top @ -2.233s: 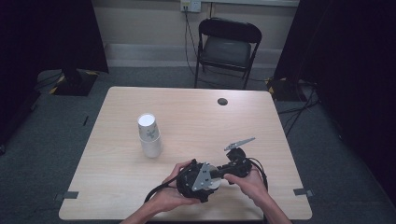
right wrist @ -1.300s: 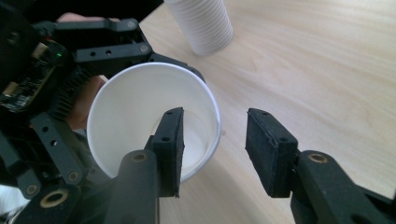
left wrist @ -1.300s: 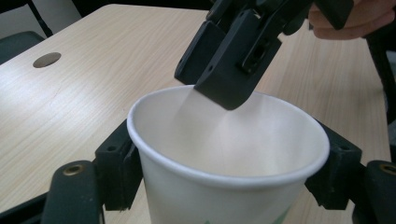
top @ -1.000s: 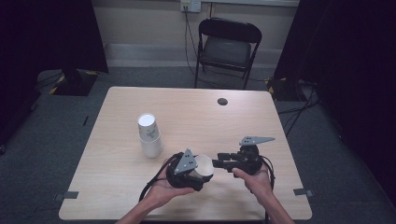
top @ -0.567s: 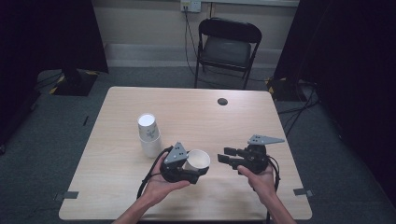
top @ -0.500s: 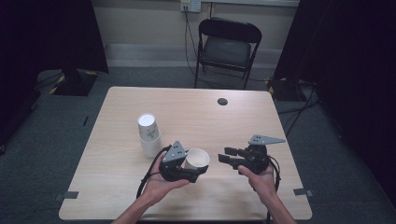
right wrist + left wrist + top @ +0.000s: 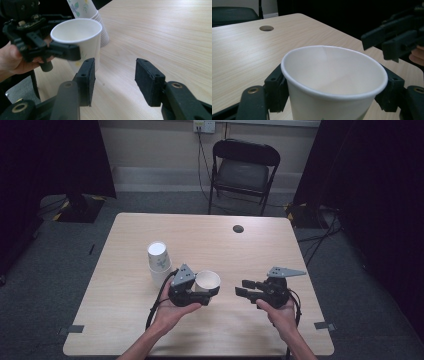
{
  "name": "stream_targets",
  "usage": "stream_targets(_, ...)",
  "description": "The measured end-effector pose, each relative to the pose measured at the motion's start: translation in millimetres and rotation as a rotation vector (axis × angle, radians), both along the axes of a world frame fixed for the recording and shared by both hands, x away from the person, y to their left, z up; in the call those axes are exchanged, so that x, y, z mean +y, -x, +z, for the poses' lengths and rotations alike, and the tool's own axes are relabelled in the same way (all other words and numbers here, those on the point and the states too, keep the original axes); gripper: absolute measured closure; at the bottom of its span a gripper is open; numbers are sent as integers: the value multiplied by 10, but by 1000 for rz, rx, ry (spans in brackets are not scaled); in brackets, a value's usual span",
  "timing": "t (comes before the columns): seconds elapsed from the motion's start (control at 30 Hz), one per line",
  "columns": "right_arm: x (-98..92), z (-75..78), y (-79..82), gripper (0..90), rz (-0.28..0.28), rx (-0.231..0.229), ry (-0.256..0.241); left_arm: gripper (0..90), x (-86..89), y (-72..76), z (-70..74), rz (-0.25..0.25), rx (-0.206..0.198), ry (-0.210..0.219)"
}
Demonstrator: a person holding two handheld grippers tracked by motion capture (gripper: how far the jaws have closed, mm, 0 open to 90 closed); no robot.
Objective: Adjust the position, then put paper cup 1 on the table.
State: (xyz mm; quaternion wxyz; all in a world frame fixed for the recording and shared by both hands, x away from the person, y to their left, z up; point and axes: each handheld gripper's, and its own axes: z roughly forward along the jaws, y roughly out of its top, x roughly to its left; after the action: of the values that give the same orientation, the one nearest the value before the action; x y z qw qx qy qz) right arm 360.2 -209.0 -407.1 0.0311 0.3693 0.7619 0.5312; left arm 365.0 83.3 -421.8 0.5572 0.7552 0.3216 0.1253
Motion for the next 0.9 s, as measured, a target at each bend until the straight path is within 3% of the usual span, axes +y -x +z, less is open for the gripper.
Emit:
stream_targets(0.3,-19,-41,0,506,-6,6,6,266,-40,-228,-68,70,-11,26)
stream_targets(0.53,-27,-94,-6,503,-6,17,21,260,-90,-410,-180,91,19,-5)
stream_targets(0.6,-36,-93,-9,503,-10,16,21,258,-113,-470,-198,101,3,-34)
stream_targets(0.67,-47,-99,-17,503,-10,17,18,254,-125,-525,-203,98,7,-38)
stream_targets(0.8,-65,-122,-30,503,-17,24,23,252,-145,-596,-255,108,-22,-31)
stream_targets(0.9,-72,-134,-29,503,-21,30,25,249,-149,-652,-317,123,-28,-54)
